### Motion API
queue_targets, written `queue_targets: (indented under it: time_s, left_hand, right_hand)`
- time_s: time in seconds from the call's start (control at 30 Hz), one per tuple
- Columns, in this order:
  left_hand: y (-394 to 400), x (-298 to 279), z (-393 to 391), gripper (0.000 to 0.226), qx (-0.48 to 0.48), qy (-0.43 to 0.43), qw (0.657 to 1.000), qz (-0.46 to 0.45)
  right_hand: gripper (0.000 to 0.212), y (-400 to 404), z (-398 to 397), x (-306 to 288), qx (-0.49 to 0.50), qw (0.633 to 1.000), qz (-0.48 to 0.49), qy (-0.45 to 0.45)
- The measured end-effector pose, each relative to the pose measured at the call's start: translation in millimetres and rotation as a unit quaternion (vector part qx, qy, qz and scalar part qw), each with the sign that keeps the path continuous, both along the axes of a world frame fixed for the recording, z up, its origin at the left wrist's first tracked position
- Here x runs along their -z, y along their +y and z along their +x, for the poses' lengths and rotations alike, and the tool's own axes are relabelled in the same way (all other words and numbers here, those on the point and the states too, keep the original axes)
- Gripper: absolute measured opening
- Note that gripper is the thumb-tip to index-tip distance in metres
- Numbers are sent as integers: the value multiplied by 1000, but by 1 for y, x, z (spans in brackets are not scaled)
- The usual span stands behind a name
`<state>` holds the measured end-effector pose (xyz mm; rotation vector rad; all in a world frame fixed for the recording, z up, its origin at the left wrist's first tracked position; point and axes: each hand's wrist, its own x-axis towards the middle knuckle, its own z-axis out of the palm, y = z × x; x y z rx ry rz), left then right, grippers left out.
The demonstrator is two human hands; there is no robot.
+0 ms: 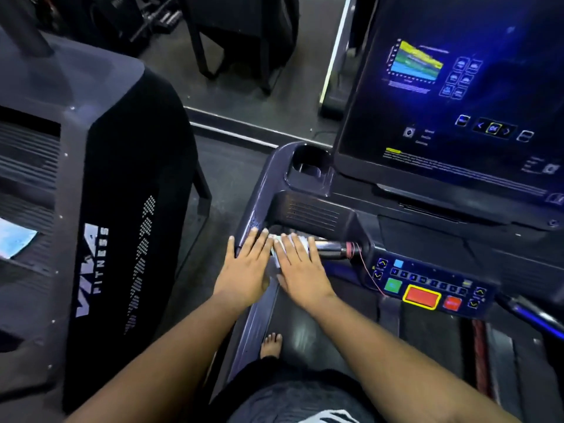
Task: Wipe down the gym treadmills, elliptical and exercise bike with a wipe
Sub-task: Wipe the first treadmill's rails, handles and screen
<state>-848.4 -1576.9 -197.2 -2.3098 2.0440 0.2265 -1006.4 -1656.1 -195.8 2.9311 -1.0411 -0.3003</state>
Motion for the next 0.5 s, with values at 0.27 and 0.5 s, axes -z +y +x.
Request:
queue_targets:
  time_s: [0.27,0.5]
  left_hand:
    - [-9,-4,1,89,10,-19,999,42]
    - [-9,-10,-2,84,16,-34,998,60]
  right_hand:
    - [53,-30,26,-12,48,998,-5,35]
    - [87,-3,-26,-13,22,995,-59,80]
